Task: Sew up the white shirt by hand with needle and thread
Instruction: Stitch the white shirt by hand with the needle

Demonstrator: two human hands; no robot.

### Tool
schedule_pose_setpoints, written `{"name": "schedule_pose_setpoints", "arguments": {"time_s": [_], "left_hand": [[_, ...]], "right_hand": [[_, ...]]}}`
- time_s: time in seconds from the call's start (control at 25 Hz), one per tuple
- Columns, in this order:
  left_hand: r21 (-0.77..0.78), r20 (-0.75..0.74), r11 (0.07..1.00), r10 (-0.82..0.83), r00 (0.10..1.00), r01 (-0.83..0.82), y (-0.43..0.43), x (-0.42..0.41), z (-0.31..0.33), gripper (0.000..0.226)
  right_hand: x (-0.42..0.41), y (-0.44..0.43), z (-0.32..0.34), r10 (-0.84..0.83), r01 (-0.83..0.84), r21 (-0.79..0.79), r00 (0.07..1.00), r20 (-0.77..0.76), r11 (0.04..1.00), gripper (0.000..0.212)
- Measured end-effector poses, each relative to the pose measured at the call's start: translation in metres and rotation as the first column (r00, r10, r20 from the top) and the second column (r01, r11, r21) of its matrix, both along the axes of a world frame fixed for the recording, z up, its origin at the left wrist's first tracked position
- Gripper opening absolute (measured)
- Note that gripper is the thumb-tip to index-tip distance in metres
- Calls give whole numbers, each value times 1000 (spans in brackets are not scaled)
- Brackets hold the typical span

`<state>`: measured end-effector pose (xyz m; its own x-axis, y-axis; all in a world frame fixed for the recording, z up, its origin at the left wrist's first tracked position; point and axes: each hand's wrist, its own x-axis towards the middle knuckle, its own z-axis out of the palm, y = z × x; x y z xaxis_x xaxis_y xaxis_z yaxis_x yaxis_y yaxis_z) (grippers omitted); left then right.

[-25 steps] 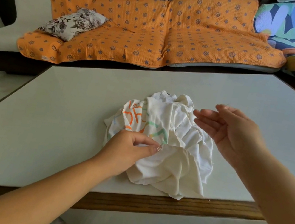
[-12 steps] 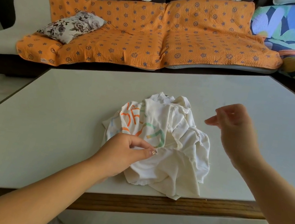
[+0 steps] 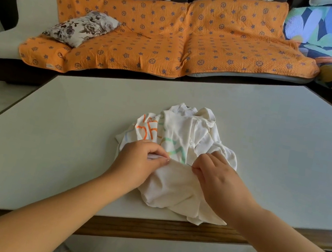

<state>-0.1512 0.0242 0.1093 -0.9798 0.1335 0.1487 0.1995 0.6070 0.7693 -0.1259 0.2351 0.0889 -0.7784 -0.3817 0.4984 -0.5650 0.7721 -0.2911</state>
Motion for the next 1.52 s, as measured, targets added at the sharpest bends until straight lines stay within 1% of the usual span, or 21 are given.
{"name": "schedule_pose_setpoints", "arguments": {"time_s": [0.12, 0.2, 0.36, 0.44, 0.48, 0.52, 0.56, 0.6, 0.64, 0.68, 0.72, 0.76, 0.8, 0.88, 0.92, 1.0, 1.08, 1.2, 1.28, 1.36, 1.52], "left_hand": [[-209, -28, 977, -58, 998, 51, 8, -9, -16, 4], [-234, -17, 970, -69, 997, 63, 10, -15, -23, 3], [-290, -33, 954, -88, 996, 75, 2, -16, -23, 4], [-419, -144, 908, -69, 987, 2, -1, -13, -17, 14], [-424, -243, 904, -52, 969, -58, 0, -11, -11, 17], [-358, -313, 927, -3, 950, -115, 3, -6, -4, 14], [-205, -265, 973, 53, 963, -109, 8, 1, 5, 6], [17, -49, 996, 83, 995, -83, 15, 8, 15, 15], [269, 277, 960, 1, 961, -78, 23, 15, 21, 32], [484, 544, 867, -191, 817, -120, 32, 23, 27, 48], [618, 653, 763, -365, 664, -188, 38, 28, 31, 59], [703, 655, 677, -499, 567, -216, 40, 29, 32, 62], [755, 621, 618, -571, 537, -217, 40, 28, 33, 60], [783, 591, 567, -549, 591, -255, 34, 20, 36, 41], [779, 595, 549, -494, 634, -304, 30, 14, 37, 31], [764, 607, 517, -375, 701, -386, 18, 4, 31, 16], [747, 614, 513, -287, 735, -424, 6, -2, 24, 14], [718, 602, 582, -245, 760, -382, -2, -3, 18, 16], [683, 565, 665, -219, 795, -301, -2, 0, 17, 17], [641, 499, 738, -195, 844, -209, -2, 4, 16, 18], [548, 429, 829, -163, 888, -113, -4, 9, 17, 23]], "right_hand": [[3, -2, -22, -41, 35, 92, 998, 56, 995, 19], [1, -3, -30, -58, 51, 109, 996, 65, 993, 14], [-9, 0, -6, -150, 190, -112, 944, 295, 975, 12], [-8, 3, 10, -219, 277, -180, 933, 286, 944, 8], [-6, 2, 18, -243, 310, -226, 929, 280, 923, 7], [-4, 1, 27, -253, 350, -317, 917, 310, 881, 7], [-1, -1, 34, -223, 388, -456, 901, 373, 801, 8], [2, -6, 42, -130, 406, -620, 888, 441, 671, 9], [6, -10, 49, 24, 404, -757, 875, 483, 514, 8], [11, -15, 57, 205, 394, -834, 845, 494, 387, 6], [17, -19, 62, 394, 379, -874, 785, 478, 304, 7], [23, -22, 64, 573, 373, -892, 684, 451, 255, 12], [28, -24, 65, 702, 369, -887, 552, 450, 278, 15], [36, -23, 65, 756, 327, -815, 317, 572, 479, 13], [36, -19, 63, 715, 311, -757, 260, 650, 575, 10], [31, -7, 60, 592, 358, -635, 236, 771, 684, 6], [23, 3, 58, 451, 409, -531, 281, 847, 742, 6], [13, -3, 54, 236, 453, -450, 453, 860, 769, 9], [7, -15, 50, 123, 456, -463, 599, 792, 760, 8], [1, -28, 45, 47, 402, -452, 705, 708, 796, 8], [-13, -47, 27, -56, 261, -277, 813, 579, 925, 15]]}}
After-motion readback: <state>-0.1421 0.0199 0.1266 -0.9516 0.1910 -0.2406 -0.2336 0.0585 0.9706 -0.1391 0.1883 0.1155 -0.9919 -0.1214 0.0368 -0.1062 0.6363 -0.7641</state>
